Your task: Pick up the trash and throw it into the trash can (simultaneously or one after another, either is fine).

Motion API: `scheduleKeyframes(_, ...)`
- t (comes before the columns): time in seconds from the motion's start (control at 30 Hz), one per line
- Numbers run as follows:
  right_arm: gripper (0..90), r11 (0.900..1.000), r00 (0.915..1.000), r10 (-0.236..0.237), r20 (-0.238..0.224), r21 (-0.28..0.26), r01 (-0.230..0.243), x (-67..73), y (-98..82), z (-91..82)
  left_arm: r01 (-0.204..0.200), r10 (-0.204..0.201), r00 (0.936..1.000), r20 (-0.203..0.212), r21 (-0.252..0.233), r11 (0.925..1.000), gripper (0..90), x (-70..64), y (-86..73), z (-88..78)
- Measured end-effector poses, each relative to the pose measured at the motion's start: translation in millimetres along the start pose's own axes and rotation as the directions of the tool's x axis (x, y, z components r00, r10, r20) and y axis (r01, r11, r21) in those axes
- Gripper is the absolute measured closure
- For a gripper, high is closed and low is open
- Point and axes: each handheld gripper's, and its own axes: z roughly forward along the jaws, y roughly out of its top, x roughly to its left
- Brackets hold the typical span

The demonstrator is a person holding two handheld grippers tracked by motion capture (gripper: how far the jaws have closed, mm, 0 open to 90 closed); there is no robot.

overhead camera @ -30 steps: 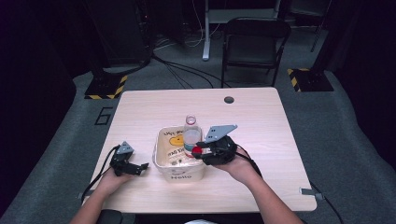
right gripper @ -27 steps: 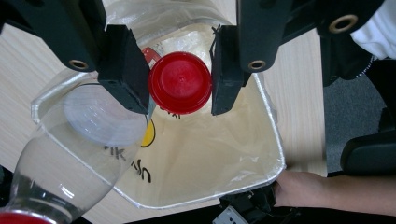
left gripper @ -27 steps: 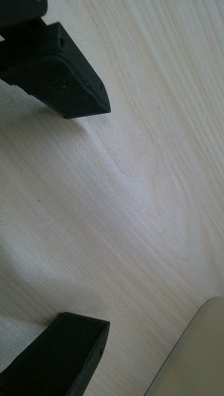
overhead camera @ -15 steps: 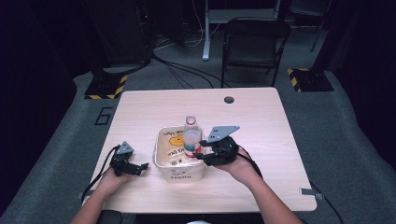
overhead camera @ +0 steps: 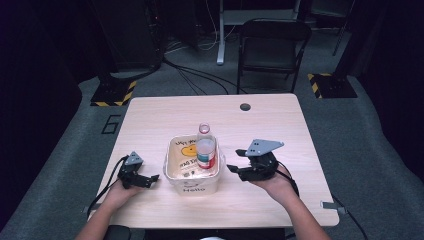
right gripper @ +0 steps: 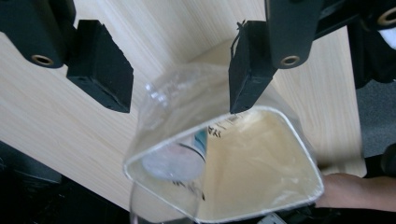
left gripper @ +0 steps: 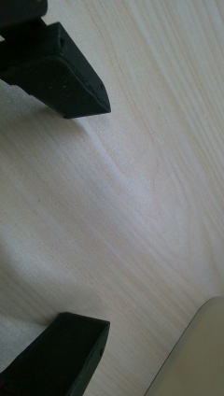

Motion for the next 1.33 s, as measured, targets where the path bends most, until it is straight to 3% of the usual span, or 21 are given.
scheduleKeyframes(0.37, 36.7, 0.997, 0.9945, 0.069, 0.079, 0.032, -0.072, -14.9, -40.3, 1.0, 0.000, 0.000, 1.0000, 0.000, 0.000, 1.0000, 0.0, 0.0, 0.0, 0.0)
scheduleKeyframes(0.57, 35.7, 0.993, 0.9896, 0.108, 0.096, 0.037, -0.112, -20.5, -54.7, 5.1, 0.000, 0.000, 1.0000, 0.000, 0.000, 1.0000, 0.0, 0.0, 0.0, 0.0)
scheduleKeyframes(0.73, 34.0, 0.991, 0.9862, 0.107, 0.127, 0.071, -0.116, -24.0, -63.5, 9.3, 0.000, 0.000, 1.0000, -0.002, -0.003, 1.0000, 0.0, -0.1, -0.1, 0.3)
scheduleKeyframes(1.1, 27.9, 0.985, 0.9825, 0.121, 0.142, 0.106, -0.136, -28.9, -76.0, 14.8, -0.001, 0.001, 1.0000, 0.000, 0.000, 1.0000, 0.0, 0.1, 0.0, 0.0)
scheduleKeyframes(1.23, 18.8, 0.977, 0.9770, 0.144, 0.158, 0.136, -0.166, -35.2, -83.0, 17.5, 0.000, 0.000, 1.0000, 0.000, 0.000, 1.0000, 0.0, 0.0, 0.0, 0.0)
scheduleKeyframes(1.33, 14.1, 0.964, 0.9642, 0.175, 0.199, 0.164, -0.209, -45.3, -91.0, 19.9, 0.000, 0.000, 1.0000, 0.000, 0.000, 1.0000, 0.0, 0.0, 0.0, 0.0)
